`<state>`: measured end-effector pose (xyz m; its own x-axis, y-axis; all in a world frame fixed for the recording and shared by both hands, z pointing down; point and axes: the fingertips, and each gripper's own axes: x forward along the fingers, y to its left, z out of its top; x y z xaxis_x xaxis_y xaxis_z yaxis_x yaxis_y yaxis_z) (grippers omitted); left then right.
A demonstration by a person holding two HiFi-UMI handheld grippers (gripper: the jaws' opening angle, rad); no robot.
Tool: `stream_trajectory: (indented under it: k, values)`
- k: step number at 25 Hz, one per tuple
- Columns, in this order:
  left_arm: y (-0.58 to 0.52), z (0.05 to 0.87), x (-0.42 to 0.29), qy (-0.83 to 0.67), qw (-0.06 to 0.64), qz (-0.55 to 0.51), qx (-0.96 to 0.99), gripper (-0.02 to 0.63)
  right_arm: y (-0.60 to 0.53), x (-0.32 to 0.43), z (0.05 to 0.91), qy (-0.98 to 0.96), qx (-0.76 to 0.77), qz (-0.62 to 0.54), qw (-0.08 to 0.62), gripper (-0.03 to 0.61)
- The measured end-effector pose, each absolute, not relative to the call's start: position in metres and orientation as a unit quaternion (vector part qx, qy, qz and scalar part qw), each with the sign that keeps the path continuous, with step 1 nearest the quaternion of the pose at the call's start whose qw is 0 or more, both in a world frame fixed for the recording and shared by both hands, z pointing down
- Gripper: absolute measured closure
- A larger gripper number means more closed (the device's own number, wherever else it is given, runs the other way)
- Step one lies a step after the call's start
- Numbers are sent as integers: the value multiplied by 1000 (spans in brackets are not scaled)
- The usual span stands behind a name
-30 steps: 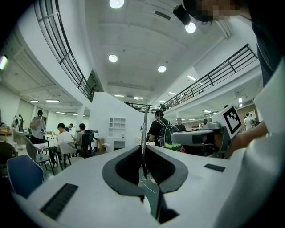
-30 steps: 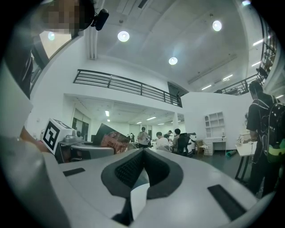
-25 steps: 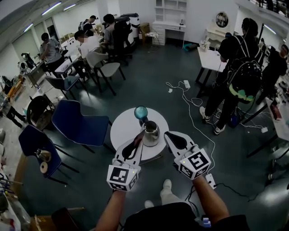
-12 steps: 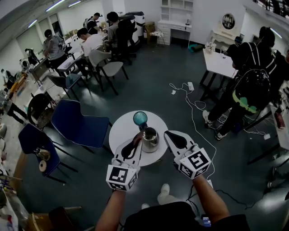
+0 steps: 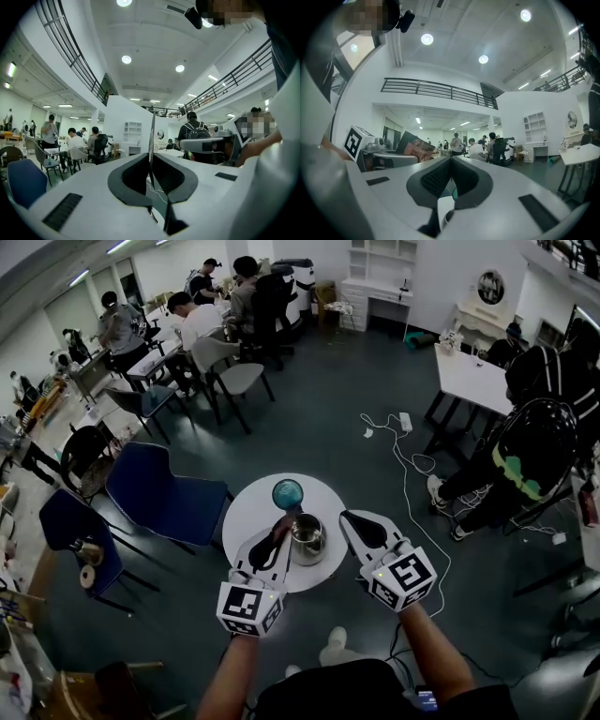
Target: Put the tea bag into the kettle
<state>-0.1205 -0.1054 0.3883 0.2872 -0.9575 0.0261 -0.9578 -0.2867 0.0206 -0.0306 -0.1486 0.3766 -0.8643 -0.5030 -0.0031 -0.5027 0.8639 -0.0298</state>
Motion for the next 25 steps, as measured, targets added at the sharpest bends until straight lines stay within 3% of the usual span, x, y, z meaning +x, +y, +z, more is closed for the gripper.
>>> stream_trajectory:
  k: [25]
  values:
    - [-165,422,-97,-622,47,34,781,574,-212,-7,406,973,-225,-44,0,560]
